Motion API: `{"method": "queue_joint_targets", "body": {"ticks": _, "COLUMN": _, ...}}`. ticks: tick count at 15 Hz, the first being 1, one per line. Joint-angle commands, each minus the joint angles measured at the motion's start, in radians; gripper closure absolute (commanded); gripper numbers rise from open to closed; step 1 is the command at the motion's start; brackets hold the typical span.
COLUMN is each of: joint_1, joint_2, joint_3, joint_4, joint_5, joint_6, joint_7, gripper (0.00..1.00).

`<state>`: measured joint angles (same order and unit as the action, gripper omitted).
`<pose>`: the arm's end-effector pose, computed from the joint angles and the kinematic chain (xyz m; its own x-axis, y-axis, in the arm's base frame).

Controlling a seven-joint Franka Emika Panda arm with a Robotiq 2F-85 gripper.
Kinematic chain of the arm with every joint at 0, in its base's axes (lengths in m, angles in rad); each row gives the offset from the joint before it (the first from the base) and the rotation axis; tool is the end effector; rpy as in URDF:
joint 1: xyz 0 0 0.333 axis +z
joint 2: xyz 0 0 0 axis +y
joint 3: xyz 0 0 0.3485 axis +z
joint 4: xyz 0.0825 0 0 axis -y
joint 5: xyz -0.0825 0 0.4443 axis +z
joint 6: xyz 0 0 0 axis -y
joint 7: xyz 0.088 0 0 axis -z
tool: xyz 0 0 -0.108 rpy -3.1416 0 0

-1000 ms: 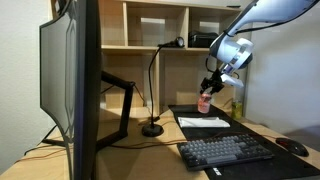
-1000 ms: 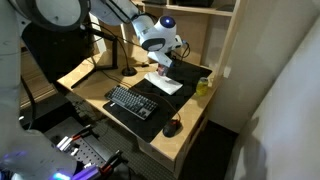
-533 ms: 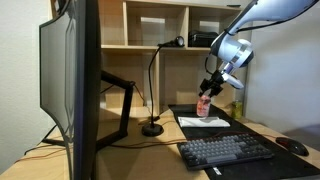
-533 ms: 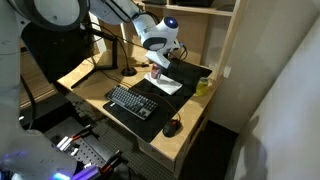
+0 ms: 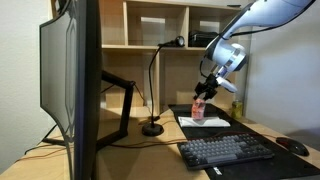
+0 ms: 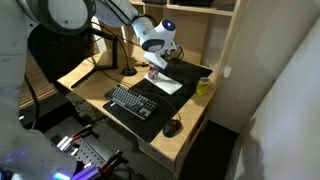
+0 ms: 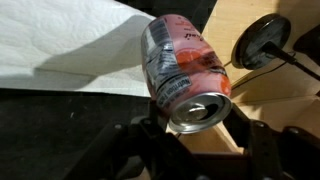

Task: Place the soda cans on the paper

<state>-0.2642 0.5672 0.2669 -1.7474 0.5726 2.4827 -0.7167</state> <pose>0.7451 -0.0198 0.2628 0.9208 0.1452 0.3621 0.2861 -0.8823 -0.3737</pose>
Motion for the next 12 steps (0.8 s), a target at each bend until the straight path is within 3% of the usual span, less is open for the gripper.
{"method": "queue_joint_targets", "body": {"ticks": 1, "joint_1": 0.024, "joint_2": 0.021, "joint_3": -0.009, "joint_4": 0.015, "joint_5": 0.004, "joint_6": -0.001, "joint_7": 0.004, "gripper": 0.33}}
{"method": "queue_joint_targets", "body": {"ticks": 11, "joint_1": 0.031, "joint_2": 0.045, "joint_3": -0.015, "joint_4": 0.043, "joint_5": -0.001, "joint_6": 0.0, "joint_7": 0.009, "gripper": 0.33}}
{"method": "queue_joint_targets", "body": {"ticks": 12, "joint_1": 0.031, "joint_2": 0.045, "joint_3": -0.015, "joint_4": 0.043, "joint_5": -0.001, "joint_6": 0.0, "joint_7": 0.009, "gripper": 0.58}}
